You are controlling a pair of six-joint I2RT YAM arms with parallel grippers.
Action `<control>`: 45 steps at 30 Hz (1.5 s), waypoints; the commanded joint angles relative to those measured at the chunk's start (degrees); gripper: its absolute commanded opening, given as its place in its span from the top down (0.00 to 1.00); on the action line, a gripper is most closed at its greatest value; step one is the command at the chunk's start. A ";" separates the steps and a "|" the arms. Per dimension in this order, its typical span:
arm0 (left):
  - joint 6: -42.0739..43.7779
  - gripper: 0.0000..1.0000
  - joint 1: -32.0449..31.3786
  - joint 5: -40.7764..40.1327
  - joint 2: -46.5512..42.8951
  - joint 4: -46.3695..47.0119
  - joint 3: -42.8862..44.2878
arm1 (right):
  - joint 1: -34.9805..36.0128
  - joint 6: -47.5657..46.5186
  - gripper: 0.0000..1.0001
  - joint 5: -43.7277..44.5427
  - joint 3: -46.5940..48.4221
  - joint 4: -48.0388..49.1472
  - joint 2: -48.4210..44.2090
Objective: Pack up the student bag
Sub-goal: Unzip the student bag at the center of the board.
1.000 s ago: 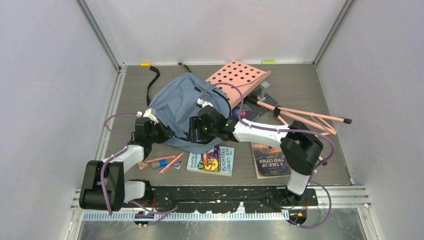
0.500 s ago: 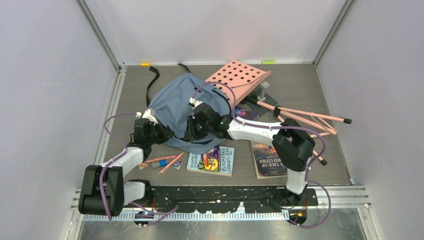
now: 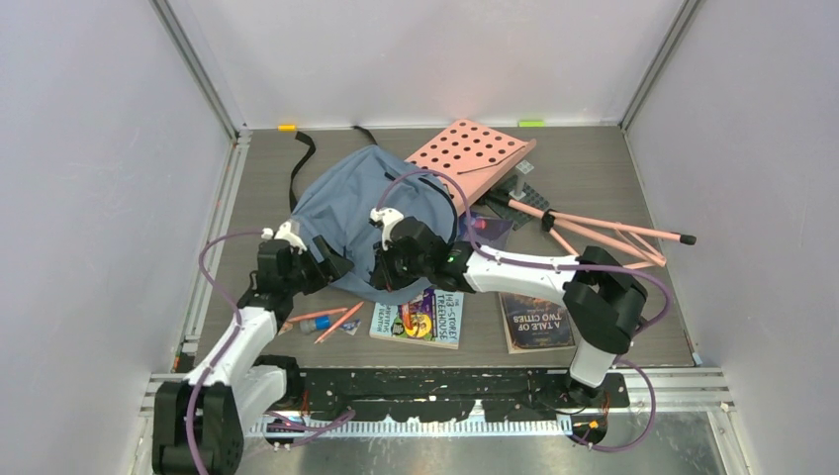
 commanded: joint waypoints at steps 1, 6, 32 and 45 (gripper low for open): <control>-5.13 0.19 0.21 -0.30 -7.88 -10.15 1.54 | 1.73 -3.97 0.99 4.03 -1.56 5.44 -4.49; -11.18 0.18 -0.03 1.82 -10.77 -11.42 -1.15 | 3.40 -6.52 0.99 5.75 -1.92 5.74 -5.60; -15.85 0.85 -0.17 7.30 5.25 1.39 -0.08 | 9.29 -11.84 0.99 18.99 -0.57 -4.36 -9.17; -9.54 1.00 1.42 -0.53 1.09 -8.86 2.55 | 10.64 -6.50 0.99 38.12 -1.50 -13.71 -14.87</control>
